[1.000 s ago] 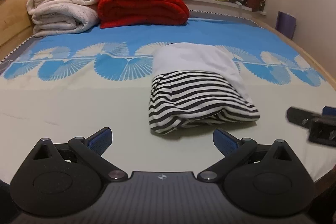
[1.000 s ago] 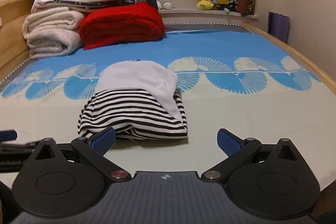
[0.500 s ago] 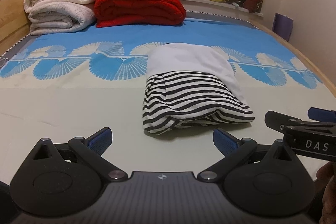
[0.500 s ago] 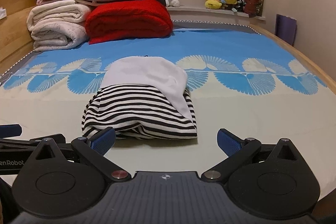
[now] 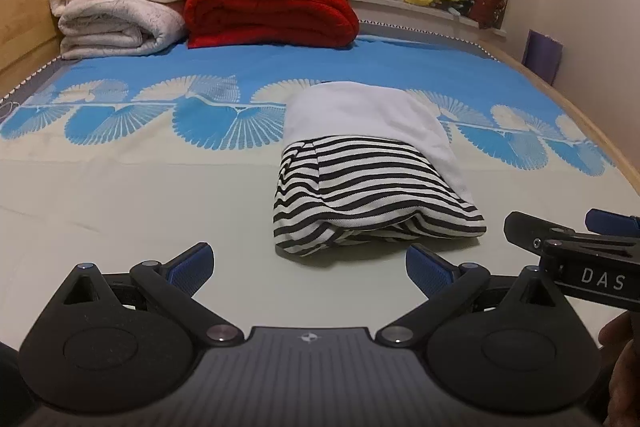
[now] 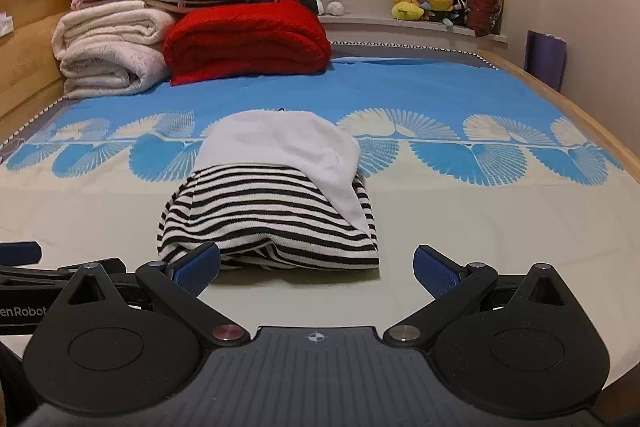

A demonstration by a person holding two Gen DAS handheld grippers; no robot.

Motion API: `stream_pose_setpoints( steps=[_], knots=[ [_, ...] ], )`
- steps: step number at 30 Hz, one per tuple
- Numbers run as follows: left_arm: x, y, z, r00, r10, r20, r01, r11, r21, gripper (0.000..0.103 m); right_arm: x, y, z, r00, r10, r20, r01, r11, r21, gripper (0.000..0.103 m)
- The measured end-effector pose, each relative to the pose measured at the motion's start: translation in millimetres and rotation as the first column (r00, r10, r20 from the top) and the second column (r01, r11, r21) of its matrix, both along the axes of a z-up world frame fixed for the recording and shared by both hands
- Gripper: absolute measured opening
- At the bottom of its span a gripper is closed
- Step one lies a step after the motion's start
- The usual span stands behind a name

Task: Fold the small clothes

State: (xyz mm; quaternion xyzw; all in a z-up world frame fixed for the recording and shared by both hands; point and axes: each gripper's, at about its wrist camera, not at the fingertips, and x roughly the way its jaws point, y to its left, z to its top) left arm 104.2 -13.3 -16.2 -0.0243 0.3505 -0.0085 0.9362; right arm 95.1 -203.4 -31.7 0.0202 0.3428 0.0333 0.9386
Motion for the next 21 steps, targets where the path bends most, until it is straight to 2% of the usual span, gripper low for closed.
stream_pose_setpoints(
  steps=[21],
  knots=[
    [1.4,1.5,-1.8,1.000,0.004,-0.013,-0.004,1.000,-0.009,0.102,-0.7,1.2,-0.9,1.000,0.007,0.002,-0.007,1.000,-0.018,0.102]
  ],
)
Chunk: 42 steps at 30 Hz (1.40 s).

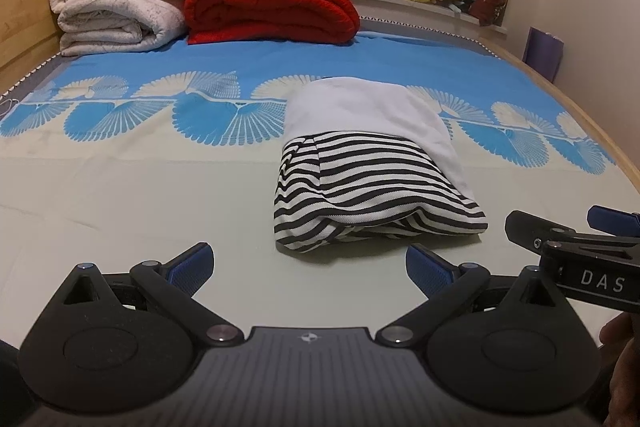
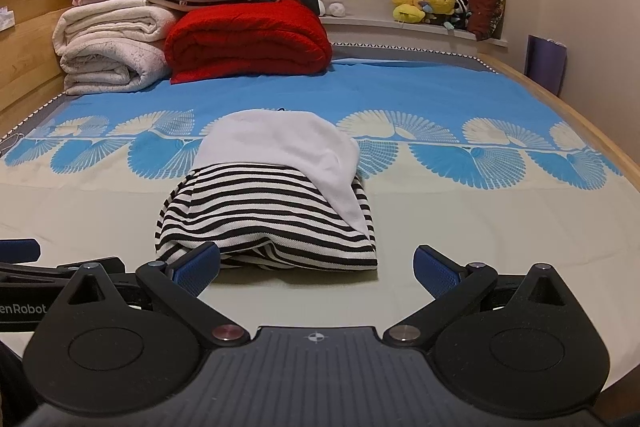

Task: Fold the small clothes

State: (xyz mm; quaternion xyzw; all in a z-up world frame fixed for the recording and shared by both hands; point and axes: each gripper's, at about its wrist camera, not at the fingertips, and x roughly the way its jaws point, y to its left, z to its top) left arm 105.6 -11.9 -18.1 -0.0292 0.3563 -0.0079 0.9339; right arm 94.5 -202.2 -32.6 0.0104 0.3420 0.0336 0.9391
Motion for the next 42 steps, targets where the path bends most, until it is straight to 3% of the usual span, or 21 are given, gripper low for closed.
stream_pose_setpoints(
  steps=[42],
  knots=[
    [-0.1,-0.2,-3.2,1.000,-0.002,-0.007,0.002,1.000,-0.008,0.102,1.2,0.3,-1.2,1.000,0.001,-0.004,-0.001,1.000,-0.006,0.102]
  ],
)
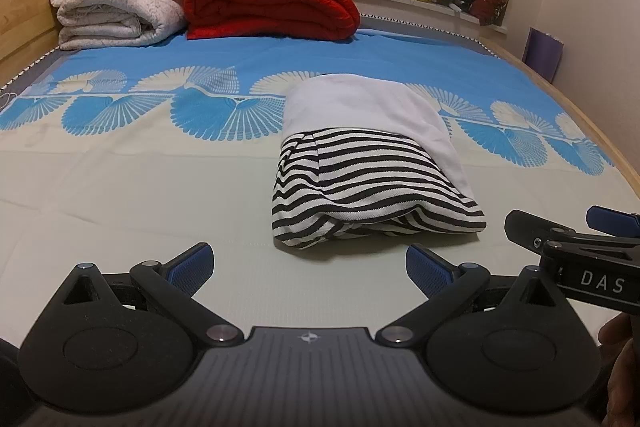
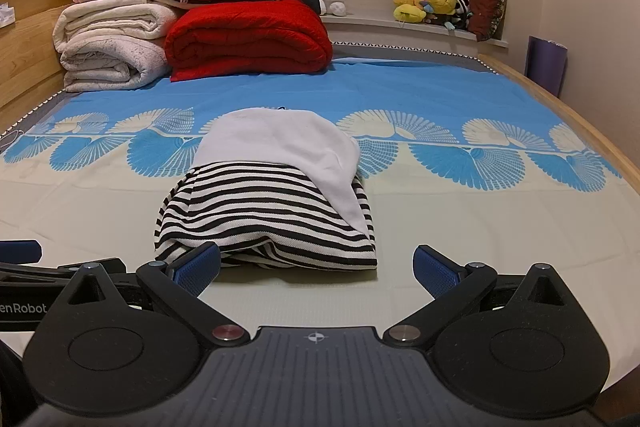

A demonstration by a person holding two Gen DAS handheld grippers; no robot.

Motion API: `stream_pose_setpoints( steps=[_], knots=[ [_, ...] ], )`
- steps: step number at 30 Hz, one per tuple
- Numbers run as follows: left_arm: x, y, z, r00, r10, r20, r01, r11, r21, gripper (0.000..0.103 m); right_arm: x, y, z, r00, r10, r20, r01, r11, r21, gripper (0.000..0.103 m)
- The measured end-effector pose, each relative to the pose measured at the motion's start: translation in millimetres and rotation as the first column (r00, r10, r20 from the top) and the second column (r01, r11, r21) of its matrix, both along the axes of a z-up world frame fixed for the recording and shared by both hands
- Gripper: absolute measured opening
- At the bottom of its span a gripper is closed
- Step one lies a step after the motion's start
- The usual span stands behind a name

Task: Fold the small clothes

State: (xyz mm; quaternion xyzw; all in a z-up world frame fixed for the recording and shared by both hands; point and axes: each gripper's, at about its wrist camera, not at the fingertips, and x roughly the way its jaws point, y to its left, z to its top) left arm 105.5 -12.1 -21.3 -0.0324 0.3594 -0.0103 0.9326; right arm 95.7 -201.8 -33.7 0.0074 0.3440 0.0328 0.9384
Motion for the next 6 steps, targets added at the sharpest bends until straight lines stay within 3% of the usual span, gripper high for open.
stream_pose_setpoints(
  steps=[6],
  knots=[
    [0.4,0.7,0.2,1.000,0.001,-0.002,-0.001,1.000,-0.002,0.102,0.0,-0.2,-0.1,1.000,0.001,-0.001,-0.001,1.000,0.000,0.102]
  ],
)
